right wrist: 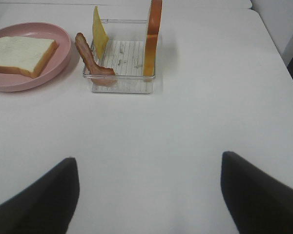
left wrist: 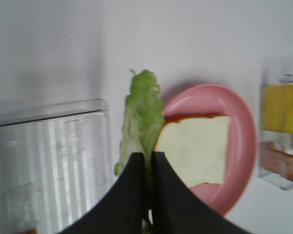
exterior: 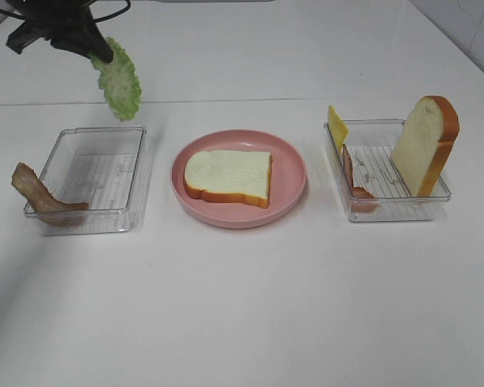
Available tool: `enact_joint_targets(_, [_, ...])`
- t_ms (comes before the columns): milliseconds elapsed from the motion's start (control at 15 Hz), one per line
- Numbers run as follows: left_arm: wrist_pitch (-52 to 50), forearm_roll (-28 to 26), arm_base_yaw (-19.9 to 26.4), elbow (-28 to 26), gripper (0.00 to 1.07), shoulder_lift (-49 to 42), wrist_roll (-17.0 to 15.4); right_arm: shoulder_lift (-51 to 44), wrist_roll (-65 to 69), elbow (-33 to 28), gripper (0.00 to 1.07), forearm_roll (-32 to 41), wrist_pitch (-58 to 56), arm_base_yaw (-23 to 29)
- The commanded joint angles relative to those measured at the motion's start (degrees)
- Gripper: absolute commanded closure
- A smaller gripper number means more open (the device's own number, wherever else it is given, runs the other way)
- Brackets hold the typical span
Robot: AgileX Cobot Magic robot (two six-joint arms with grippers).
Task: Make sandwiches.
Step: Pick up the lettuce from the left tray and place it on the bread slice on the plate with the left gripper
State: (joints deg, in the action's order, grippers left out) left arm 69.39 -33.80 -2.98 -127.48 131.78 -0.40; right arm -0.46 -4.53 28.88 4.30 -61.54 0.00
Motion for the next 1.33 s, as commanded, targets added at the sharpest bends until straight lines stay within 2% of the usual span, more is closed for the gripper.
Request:
enact_joint_targets(67, [0.8,-6.93,-2.75,-0.29,1.07,-0.06,4.01,-0.69,0.4,0.0,0.32,0.11,0.74,0.0])
enact_joint_targets(267, [-1.43,-7.05,-8.31,-0.29,1.07,0.06,6.07,-0.69,0.4,0.0,0.32,0.11,0.74,0.0])
enact_joint_targets(533, [-6.02,-8.08,-13.75,-0.29,1.07,0.69,6.07,-0.69,0.4,0.0,0.32,0.11,0.74,0.0])
enact_joint_targets(667, [-6.82,-12.38,-15.47,-0.29,1.07,2.69,6.07,-0.69,0.4,0.0,0.32,0.11,0.74,0.0])
enact_joint_targets(733, [-6.3,-16.62,-16.27,-0.29,1.07,5.5,6.07,-0.69,0.4,0.0,0.32,0.11,0.74,0.0])
enact_joint_targets(1200, [-5.39,-15.53,-16.62,-0.29,1.07,13.35,6.07,-0.69,0.4,0.0,0.32,0.11,0.74,0.0])
enact_joint_targets(1333, [-5.44,-12.66,-16.5,-0.29,1.07,13.87,6.07,-0.69,0.4,0.0,0.32,0.11,0.74,0.0])
